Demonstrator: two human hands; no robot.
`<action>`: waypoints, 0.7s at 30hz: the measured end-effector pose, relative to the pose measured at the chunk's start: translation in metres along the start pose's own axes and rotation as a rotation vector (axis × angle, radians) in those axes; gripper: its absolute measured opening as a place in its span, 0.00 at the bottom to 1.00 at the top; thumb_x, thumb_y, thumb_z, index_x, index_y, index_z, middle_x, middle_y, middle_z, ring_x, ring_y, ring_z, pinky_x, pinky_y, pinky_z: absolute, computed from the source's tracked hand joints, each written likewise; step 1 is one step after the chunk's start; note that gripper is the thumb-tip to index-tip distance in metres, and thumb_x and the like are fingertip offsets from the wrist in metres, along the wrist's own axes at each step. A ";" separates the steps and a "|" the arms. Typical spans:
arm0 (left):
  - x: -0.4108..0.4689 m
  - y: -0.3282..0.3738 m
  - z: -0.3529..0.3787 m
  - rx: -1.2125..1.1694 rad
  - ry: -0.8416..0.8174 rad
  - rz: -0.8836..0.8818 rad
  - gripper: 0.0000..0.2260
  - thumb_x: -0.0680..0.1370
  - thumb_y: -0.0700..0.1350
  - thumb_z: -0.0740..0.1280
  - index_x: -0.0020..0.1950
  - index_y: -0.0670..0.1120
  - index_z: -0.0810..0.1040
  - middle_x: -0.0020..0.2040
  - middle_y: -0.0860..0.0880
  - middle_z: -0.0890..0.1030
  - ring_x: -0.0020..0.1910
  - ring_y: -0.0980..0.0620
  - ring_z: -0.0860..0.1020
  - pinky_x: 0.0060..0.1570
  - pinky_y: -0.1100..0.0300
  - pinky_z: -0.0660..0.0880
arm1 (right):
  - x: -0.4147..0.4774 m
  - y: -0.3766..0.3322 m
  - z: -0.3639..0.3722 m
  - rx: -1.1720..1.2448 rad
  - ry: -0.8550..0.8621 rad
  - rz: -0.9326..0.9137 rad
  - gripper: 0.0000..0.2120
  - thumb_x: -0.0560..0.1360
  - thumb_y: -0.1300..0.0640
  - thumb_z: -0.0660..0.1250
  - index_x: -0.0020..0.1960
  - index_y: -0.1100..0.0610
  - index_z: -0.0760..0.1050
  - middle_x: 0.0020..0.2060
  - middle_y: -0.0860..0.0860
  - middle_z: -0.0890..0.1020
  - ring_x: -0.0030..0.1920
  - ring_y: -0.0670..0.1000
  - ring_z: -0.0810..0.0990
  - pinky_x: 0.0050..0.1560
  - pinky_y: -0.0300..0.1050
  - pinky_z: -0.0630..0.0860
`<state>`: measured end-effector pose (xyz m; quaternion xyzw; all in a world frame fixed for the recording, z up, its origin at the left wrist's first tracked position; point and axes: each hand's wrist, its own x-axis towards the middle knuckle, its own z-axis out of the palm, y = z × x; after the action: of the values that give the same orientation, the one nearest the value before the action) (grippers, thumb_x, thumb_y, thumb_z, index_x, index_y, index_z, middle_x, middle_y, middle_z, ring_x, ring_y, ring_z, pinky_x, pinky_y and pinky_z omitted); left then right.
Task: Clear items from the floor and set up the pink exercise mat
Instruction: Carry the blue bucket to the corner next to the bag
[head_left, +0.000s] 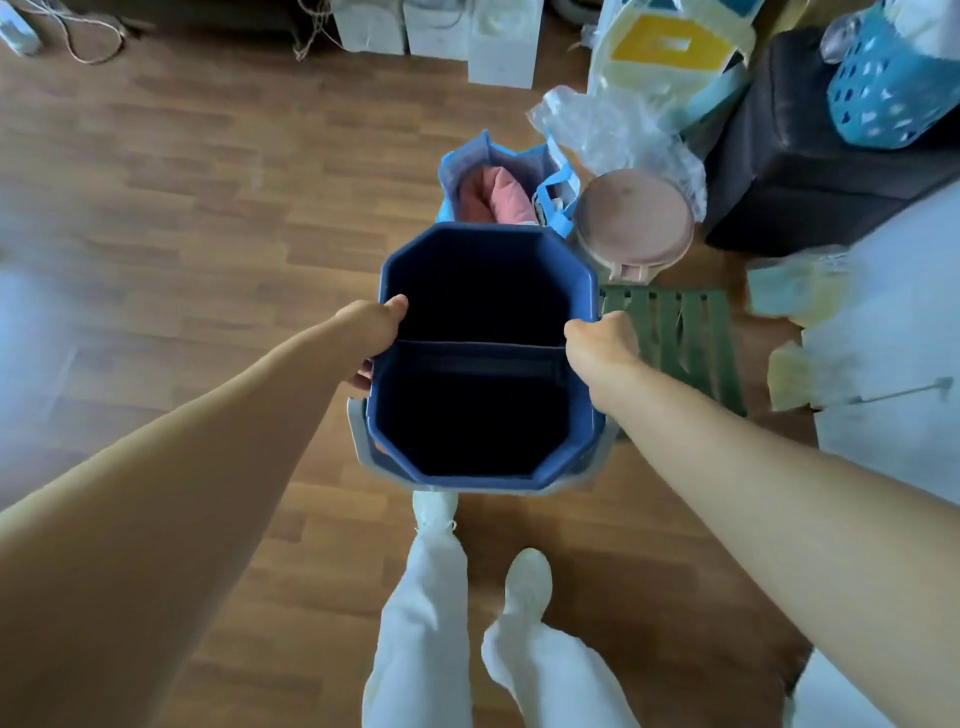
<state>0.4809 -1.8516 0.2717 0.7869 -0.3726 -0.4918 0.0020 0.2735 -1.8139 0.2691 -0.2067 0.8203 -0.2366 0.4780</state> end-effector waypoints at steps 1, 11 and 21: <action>0.019 0.001 0.005 -0.016 -0.012 -0.016 0.26 0.79 0.62 0.53 0.59 0.40 0.73 0.50 0.41 0.76 0.41 0.43 0.75 0.40 0.50 0.76 | 0.017 0.000 0.008 -0.020 -0.005 0.014 0.16 0.79 0.57 0.57 0.65 0.60 0.64 0.49 0.53 0.68 0.37 0.52 0.66 0.29 0.41 0.58; 0.166 0.021 0.041 0.031 -0.094 -0.044 0.26 0.79 0.61 0.53 0.55 0.40 0.75 0.42 0.43 0.76 0.35 0.44 0.75 0.37 0.54 0.76 | 0.149 0.008 0.062 -0.093 -0.052 0.114 0.19 0.79 0.58 0.57 0.68 0.62 0.66 0.42 0.53 0.70 0.37 0.52 0.68 0.32 0.43 0.63; 0.243 0.037 0.066 0.026 -0.051 0.002 0.25 0.78 0.61 0.57 0.57 0.41 0.76 0.44 0.44 0.78 0.34 0.46 0.74 0.32 0.58 0.75 | 0.220 0.012 0.087 -0.129 -0.012 0.116 0.20 0.78 0.57 0.58 0.68 0.63 0.66 0.48 0.55 0.72 0.34 0.50 0.67 0.28 0.41 0.61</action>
<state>0.4663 -1.9969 0.0634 0.7738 -0.3796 -0.5068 -0.0169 0.2481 -1.9449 0.0735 -0.1906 0.8415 -0.1540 0.4816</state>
